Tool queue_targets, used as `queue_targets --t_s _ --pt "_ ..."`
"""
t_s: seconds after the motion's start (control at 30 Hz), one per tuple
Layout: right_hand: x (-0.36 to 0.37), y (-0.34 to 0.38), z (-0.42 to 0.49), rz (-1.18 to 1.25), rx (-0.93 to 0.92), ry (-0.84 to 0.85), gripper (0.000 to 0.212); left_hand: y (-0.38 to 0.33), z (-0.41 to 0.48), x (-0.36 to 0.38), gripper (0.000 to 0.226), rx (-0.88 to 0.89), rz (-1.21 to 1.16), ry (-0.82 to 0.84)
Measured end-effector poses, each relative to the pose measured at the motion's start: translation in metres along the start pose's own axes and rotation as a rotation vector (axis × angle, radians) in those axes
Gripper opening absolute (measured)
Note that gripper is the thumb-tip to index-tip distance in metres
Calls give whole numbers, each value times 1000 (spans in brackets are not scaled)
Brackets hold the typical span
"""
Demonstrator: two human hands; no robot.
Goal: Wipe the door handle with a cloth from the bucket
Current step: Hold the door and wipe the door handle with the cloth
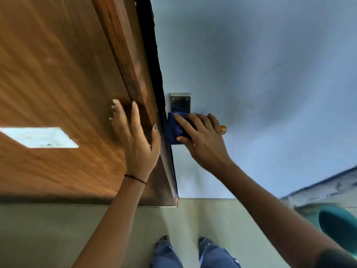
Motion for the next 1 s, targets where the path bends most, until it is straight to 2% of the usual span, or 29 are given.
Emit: queue_targets --t_s 0.1,0.2,0.33,0.5,0.7,0.8,0.9,1.0 --pt "-3 -11 1 -26 68 -21 47 9 10 0 70 153 84 -45" --pt "-4 4 4 -19 138 -50 48 14 15 1 79 229 127 -46" --pt "4 27 12 -50 104 6 52 17 13 5 79 251 136 -53" --pt "-12 -23 0 50 240 26 47 21 14 7 80 259 136 -38" --pt "-2 20 13 -21 95 27 49 23 13 6 78 289 162 -38" --pt "-1 19 12 -47 75 15 49 23 12 6 79 291 171 -37" --pt "-9 -14 2 19 158 14 55 25 12 6 81 311 196 -39" --pt "-18 -45 -13 50 262 14 50 27 12 7 81 349 199 -39"
Point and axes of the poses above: each hand's wrist, its own z-axis towards the middle knuckle, its own x-axis out of the palm, y = z × x, the point moved 5 cm from there along z, towards the middle knuckle, and after that the axes turned 2 degrees about -y, right-handed, at the moved point
